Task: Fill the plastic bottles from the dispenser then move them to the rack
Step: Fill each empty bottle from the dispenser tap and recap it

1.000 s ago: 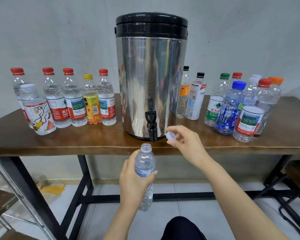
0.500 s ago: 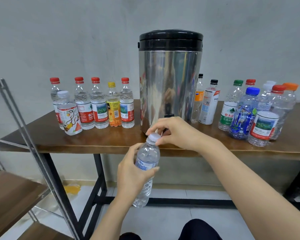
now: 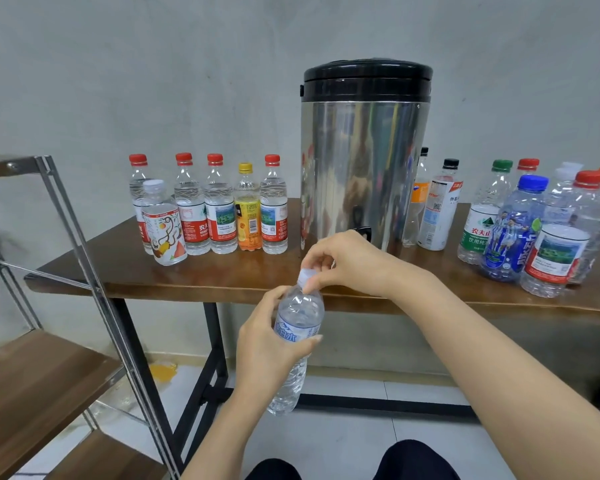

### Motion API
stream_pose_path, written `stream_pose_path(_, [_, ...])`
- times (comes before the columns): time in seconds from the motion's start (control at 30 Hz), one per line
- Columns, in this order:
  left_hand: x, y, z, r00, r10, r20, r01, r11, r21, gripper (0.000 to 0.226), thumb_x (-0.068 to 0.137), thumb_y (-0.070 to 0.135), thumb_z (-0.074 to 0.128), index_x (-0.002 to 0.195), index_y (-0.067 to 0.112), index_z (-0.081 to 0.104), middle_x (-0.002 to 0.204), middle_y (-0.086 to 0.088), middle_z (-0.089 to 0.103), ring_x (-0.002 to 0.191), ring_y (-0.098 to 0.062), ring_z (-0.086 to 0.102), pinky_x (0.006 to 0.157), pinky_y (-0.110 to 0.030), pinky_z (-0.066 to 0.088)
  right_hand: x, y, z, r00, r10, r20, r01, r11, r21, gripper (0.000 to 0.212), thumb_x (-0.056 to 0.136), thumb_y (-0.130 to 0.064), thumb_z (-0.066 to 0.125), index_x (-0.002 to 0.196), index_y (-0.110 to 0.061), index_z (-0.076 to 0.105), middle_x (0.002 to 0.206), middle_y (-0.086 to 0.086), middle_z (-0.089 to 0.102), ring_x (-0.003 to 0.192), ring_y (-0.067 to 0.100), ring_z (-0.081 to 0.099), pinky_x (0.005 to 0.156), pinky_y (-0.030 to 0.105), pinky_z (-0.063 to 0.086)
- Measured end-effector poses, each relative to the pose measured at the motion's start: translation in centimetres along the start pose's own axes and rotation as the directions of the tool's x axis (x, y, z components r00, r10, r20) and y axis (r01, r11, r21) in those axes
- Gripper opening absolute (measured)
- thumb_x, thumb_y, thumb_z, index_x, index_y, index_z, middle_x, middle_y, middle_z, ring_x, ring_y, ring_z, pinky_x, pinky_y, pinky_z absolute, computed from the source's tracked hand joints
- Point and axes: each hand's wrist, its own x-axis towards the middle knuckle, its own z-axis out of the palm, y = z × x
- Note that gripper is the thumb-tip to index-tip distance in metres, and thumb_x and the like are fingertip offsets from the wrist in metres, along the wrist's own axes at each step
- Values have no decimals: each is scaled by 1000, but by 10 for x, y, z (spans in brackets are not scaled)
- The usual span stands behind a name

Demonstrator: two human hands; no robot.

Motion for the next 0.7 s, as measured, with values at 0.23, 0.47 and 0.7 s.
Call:
stream_pose_path(0.23, [4, -4, -6, 999, -23, -24, 22, 1000, -16, 73, 56, 28, 94, 111, 52, 52, 103, 30, 64, 95, 3, 64, 77, -16, 54, 4, 2, 9, 997, 81, -5, -80, 994, 79, 42, 83, -57, 66, 111, -26, 68, 105, -10, 68, 87, 10, 62, 81, 26, 52])
stream_pose_path(0.47, [11, -15, -14, 998, -50, -47, 48, 998, -28, 75, 55, 30, 94, 116, 46, 52, 106, 23, 66, 96, 1, 65, 81, -26, 57, 21, 4, 21, 996, 27, -85, -5, 968, 249, 38, 83, -16, 78, 117, -21, 63, 97, -9, 75, 85, 4, 65, 78, 12, 45])
stream_pose_path(0.7, [27, -31, -36, 986, -97, -132, 93, 995, -37, 77, 57, 25, 94, 121, 39, 53, 110, 19, 65, 100, -4, 64, 85, -28, 56, 47, 3, 61, 950, 50, -308, 49, 951, 305, 39, 91, -38, 66, 127, -27, 56, 105, -10, 69, 91, 0, 59, 84, 20, 46])
